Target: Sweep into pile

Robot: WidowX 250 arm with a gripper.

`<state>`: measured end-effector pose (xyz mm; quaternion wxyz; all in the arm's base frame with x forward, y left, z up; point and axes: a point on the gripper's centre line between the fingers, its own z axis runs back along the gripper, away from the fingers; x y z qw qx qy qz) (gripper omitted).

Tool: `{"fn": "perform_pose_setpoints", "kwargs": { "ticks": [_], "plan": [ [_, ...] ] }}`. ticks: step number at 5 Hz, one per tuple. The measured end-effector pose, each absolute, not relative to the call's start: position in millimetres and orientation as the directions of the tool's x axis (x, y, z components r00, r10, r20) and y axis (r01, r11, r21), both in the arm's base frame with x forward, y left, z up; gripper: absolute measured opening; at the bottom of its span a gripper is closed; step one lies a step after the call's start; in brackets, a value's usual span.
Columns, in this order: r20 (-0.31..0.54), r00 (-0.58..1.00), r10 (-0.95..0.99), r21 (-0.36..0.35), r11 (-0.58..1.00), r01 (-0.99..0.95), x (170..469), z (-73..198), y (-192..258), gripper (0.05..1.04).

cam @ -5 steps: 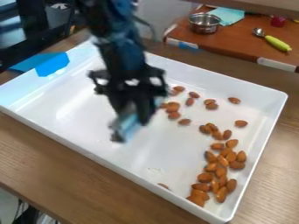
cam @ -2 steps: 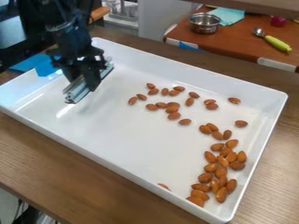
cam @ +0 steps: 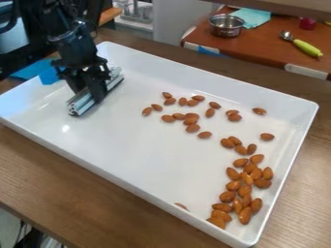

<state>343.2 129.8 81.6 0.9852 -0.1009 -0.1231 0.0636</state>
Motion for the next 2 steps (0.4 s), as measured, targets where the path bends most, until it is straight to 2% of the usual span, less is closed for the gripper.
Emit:
{"fn": "perform_pose_setpoints", "kwargs": {
  "ticks": [2],
  "plan": [
    [0.218, 0.971, 0.102, -0.197, 0.979, -0.058, 358, 78, 83, 0.380]
  ]
}}
